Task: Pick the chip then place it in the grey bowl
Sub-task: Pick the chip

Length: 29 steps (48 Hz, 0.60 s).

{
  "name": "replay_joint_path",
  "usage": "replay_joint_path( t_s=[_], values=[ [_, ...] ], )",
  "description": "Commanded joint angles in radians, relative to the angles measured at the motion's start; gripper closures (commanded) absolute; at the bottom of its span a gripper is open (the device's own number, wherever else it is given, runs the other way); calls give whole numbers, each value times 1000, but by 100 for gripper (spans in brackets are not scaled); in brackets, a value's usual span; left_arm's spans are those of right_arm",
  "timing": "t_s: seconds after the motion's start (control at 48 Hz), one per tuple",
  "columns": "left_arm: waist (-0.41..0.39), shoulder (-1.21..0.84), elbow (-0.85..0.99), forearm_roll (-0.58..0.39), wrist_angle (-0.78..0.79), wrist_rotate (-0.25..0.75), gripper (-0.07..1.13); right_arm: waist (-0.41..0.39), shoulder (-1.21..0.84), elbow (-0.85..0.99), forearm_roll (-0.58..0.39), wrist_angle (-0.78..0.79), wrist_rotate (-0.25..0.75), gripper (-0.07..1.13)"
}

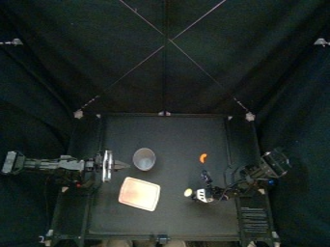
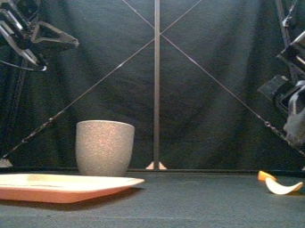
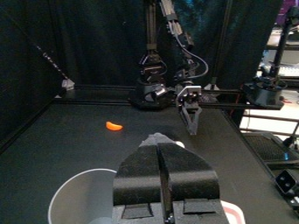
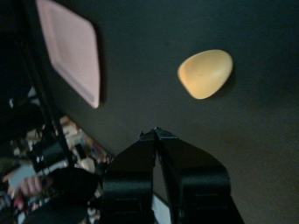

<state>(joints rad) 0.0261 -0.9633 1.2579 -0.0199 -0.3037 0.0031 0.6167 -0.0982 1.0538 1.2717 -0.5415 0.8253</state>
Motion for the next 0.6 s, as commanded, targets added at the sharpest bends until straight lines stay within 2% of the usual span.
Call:
replay_joint_path(
  t_s=[0.021,0.104,0.188,0.375,0.521,0.604],
  values=[
    [17,3,-11,-3,-9,0,106,52,48,-25,138,-114,-8,54],
    [31,3,-11,-3,-8,-2,106,95,69,-25,232,-184,-9,50],
    [35,2,-14,-3,-9,0,106,121,67,-20,276,-236,-9,47],
    [43,2,-15,-2,-14,0,106,138,32,-21,265,-268,0,34],
    [52,2,-11,-2,-20,0,106,138,38,-35,252,-267,0,14],
    [58,0,-9,-3,-20,0,106,138,52,-32,276,-250,8,4]
  ],
)
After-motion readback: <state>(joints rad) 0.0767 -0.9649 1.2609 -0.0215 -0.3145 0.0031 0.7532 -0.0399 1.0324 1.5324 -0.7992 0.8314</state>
